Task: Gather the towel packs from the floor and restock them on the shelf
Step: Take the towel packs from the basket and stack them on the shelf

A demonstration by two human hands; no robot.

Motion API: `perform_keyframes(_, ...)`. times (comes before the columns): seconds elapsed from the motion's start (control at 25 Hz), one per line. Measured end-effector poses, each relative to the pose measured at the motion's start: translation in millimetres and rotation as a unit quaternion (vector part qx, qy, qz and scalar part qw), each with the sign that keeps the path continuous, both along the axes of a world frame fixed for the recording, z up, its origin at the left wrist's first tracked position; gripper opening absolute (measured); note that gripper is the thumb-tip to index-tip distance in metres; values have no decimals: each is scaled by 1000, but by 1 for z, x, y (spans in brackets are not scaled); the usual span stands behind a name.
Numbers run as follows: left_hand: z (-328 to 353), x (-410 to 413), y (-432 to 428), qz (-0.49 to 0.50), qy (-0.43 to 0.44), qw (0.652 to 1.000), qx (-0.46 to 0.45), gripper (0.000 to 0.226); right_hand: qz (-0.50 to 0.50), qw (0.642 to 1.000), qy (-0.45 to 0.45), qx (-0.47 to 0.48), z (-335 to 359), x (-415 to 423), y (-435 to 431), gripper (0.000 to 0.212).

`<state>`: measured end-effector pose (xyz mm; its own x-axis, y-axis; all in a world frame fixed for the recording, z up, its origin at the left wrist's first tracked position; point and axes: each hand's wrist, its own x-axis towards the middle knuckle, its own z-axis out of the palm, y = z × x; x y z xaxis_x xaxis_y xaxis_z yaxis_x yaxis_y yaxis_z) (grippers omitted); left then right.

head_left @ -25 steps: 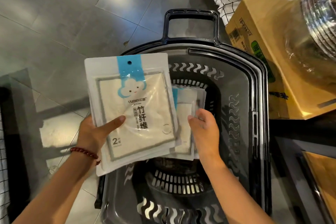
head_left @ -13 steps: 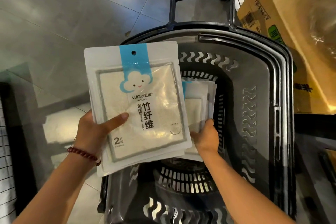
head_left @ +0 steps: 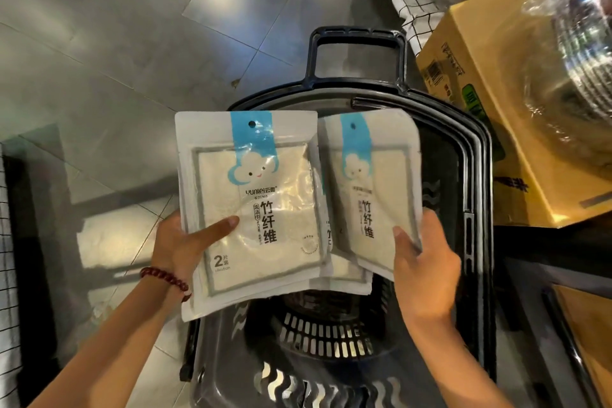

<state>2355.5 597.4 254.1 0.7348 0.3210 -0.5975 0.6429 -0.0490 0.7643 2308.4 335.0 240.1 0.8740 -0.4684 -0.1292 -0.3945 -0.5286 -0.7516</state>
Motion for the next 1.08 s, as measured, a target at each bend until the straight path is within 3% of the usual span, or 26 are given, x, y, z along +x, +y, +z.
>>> perform_keyframes(0.16,13,-3,-4,6,-5,1000,16,25,-46,995,-73,58,51,9,-17,13)
perform_keyframes(0.28,22,-3,-7,14,-11,1000,14,23,-17,987,-68,145,68,15,-19,26)
perform_keyframes(0.48,28,-4,-11,-31,-29,998,37,16,7,989,-69,131,81,9,-13,28)
perform_keyframes(0.6,30,-6,-14,-32,-40,998,39,17,-9,976,-92,196,87,8,-18,32)
perform_keyframes(0.8,38,-7,-28,-12,-32,999,-22,12,21,948,-4,318,64,13,-11,36)
perform_keyframes(0.92,42,-6,-34,-31,-14,999,-30,28,18,929,46,366,49,18,-4,33)
perform_keyframes(1.08,48,-10,-38,-67,5,993,-96,76,19,896,97,432,35,17,9,32)
